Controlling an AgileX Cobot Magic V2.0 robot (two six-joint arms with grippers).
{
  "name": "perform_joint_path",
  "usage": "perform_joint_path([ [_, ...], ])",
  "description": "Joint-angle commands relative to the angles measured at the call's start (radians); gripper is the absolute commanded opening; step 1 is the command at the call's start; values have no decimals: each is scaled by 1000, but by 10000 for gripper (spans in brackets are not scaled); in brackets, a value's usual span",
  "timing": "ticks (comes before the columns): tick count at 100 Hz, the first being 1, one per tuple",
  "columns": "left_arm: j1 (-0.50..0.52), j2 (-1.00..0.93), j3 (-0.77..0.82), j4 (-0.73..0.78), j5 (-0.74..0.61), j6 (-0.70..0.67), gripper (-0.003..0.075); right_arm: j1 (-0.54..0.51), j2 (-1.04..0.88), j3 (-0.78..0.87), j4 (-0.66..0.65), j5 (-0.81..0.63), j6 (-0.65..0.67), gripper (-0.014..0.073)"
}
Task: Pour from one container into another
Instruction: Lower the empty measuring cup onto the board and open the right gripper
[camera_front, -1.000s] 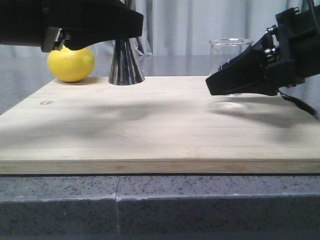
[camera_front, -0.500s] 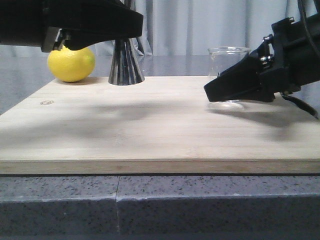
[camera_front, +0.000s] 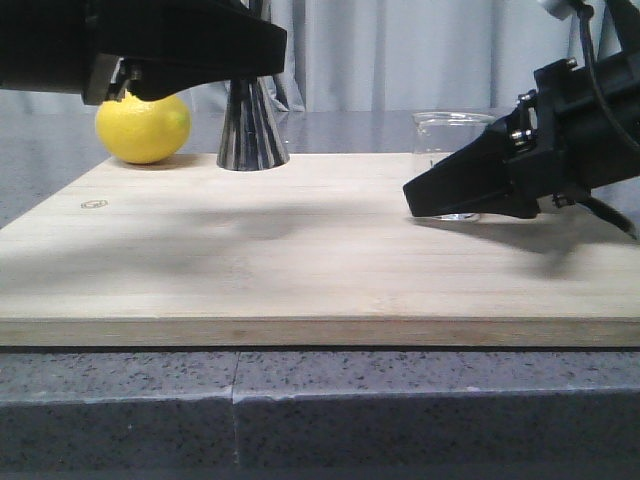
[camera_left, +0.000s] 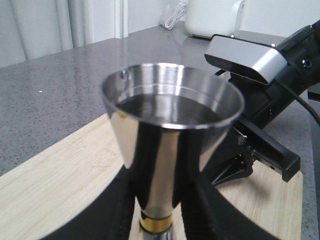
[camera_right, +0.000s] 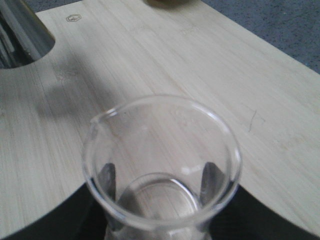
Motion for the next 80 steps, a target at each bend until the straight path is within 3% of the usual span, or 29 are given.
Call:
perform_joint_path([
  [1,3,-33,-33,-48,-69,-4,188,-5,-20,-19,23,-11,-6,234],
  [28,3,-33,-33,-48,-69,-4,188,-5,-20,-19,40,-11,-6,248],
  [54,3,-33,-33,-48,-69,-4,188,-5,-24,-19,55,-11,-6,438],
  [80,3,-33,-33,-48,-69,-4,188,-5,-54,-19,57,-15,-6,442],
])
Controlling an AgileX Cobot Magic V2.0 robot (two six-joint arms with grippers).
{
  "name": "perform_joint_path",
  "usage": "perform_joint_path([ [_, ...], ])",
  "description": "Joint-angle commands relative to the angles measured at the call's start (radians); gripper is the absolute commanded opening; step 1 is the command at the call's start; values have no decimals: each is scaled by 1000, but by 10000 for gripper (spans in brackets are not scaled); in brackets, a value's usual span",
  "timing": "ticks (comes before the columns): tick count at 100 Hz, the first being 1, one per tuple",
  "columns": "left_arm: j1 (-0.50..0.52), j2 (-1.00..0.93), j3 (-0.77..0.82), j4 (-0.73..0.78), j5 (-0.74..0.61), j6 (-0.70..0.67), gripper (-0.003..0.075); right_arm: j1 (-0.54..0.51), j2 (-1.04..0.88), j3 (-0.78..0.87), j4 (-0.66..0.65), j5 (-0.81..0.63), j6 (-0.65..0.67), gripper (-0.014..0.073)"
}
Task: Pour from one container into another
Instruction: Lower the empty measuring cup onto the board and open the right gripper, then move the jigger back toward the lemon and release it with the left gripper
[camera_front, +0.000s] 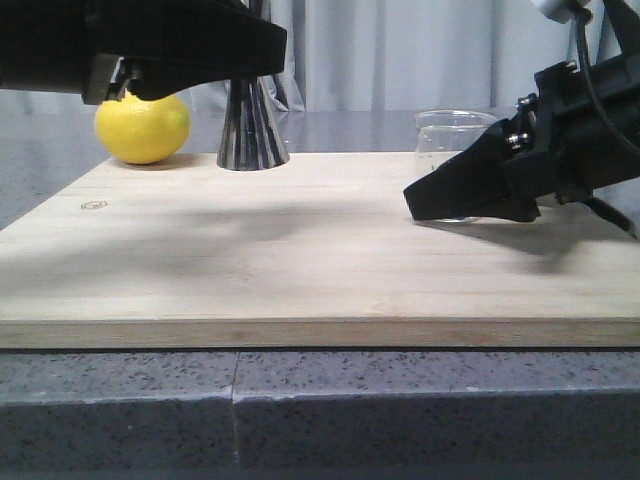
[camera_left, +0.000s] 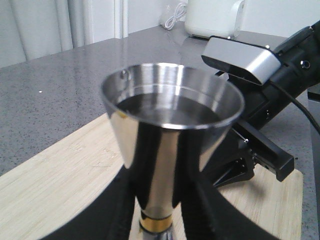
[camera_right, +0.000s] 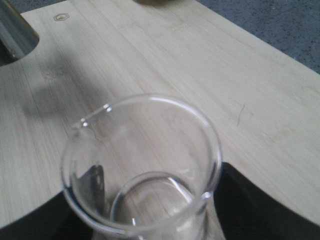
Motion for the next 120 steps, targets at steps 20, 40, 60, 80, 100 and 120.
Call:
perform_joint_path([
  [20,3,-33,-33,-48,-69,-4,188,-5,-101,-19,66,-57,-6,486],
  [40,3,-33,-33,-48,-69,-4,188,-5,-116,-19,138,-131,-6,620],
  [60,3,-33,-33,-54,-52,-1,188,-5,-141,-64,183,-176,-6,626],
  [80,20,-31,-33,-64,3,49,188,-5,-221,-156,184,-181,-6,626],
  [100,68,-31,-33,-107,1,49,188,-5,-330,-193,186,-181,-6,626],
  [120,72,-1,-33,-108,-66,51,188,-5,-440,-193,186,-177,-6,626],
])
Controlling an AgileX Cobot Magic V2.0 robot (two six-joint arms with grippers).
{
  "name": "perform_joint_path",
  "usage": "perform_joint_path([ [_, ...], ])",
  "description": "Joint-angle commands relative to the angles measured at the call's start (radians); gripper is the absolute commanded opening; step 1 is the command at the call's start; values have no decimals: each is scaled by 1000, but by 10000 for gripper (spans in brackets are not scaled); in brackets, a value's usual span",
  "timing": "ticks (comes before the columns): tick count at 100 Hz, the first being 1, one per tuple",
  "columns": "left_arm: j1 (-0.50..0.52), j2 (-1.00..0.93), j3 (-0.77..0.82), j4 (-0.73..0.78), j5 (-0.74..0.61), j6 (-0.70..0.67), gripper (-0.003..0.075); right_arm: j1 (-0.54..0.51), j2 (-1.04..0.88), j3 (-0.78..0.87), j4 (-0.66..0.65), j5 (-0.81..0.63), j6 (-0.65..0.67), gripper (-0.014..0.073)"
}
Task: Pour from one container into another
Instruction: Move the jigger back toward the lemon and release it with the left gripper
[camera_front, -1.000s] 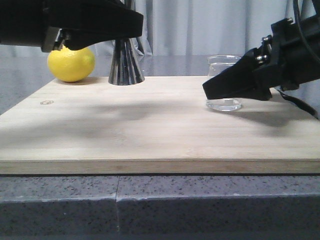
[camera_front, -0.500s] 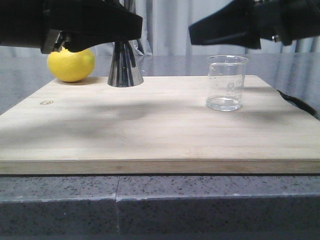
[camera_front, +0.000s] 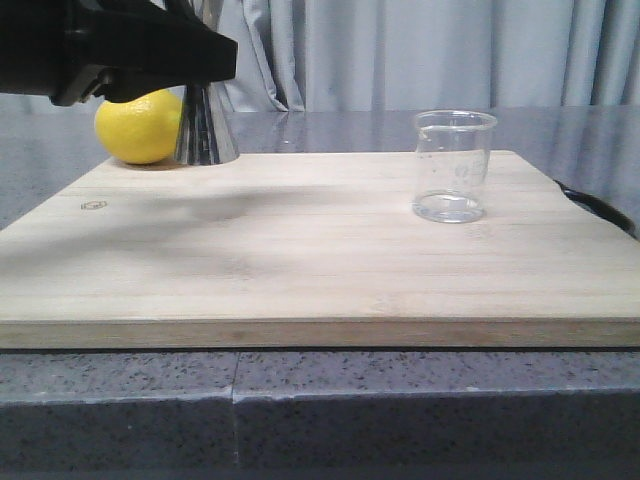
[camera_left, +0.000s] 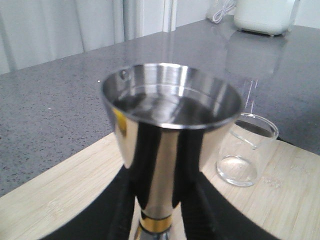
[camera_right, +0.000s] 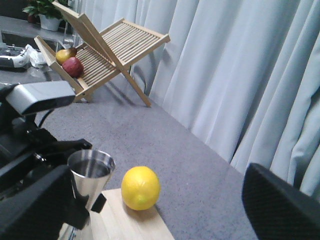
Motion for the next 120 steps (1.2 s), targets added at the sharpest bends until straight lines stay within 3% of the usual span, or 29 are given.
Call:
perform_joint_path([
  [1,1,-4,-33,-50,-124,3,188,-5,-71,-32,58,-35,-6,626],
  [46,1,127,-33,-50,-225,51,188,-5,-174,-32,54,-6,-1,626],
  [120,1,182,-33,-50,-227,107,188,-5,-174,-32,54,13,4,626],
])
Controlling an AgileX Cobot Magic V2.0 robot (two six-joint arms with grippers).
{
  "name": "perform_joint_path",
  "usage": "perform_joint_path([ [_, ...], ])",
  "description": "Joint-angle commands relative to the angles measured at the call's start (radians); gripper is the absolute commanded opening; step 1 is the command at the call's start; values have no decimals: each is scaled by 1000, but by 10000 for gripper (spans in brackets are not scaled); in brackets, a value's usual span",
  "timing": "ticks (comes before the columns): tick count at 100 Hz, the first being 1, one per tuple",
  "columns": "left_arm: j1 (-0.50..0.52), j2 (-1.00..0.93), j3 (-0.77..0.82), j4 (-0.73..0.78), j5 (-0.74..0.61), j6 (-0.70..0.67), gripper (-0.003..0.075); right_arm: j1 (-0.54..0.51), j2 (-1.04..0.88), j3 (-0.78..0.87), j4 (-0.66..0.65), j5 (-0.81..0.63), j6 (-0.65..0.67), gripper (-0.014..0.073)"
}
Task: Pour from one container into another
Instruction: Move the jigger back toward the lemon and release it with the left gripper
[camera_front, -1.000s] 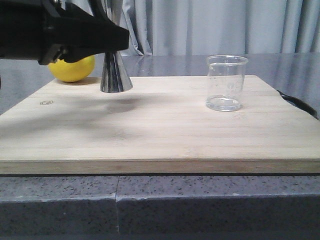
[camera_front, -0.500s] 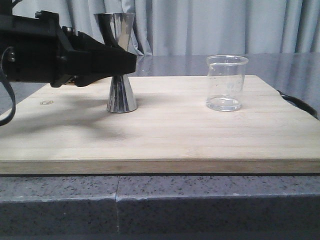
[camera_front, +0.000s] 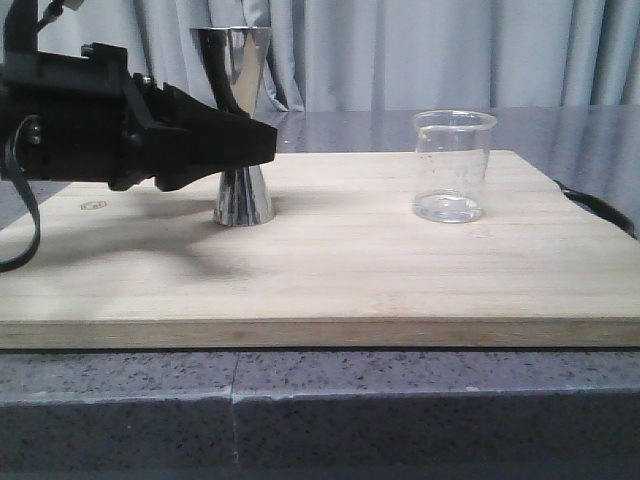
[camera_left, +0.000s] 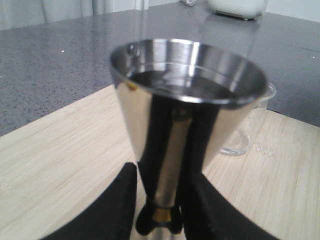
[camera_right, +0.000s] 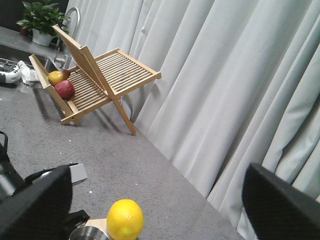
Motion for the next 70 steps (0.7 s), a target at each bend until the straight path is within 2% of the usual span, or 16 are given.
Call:
perform_joint_path([
  [1,1,-33,-27,-43,-71,9,188,-5,-18,-32,54,-11,2,626],
  [21,1,-33,-27,-43,-71,9,211,-5,-18,-32,54,-8,2,626],
  [26,1,-33,-27,-43,-71,9,246,-5,-18,-32,54,-8,2,626],
  [48,1,-33,-27,-50,-71,9,491,-5,-18,-32,54,-6,2,626],
  [70,1,-33,-27,-50,-71,9,575,-5,-18,-32,54,-4,2,626],
])
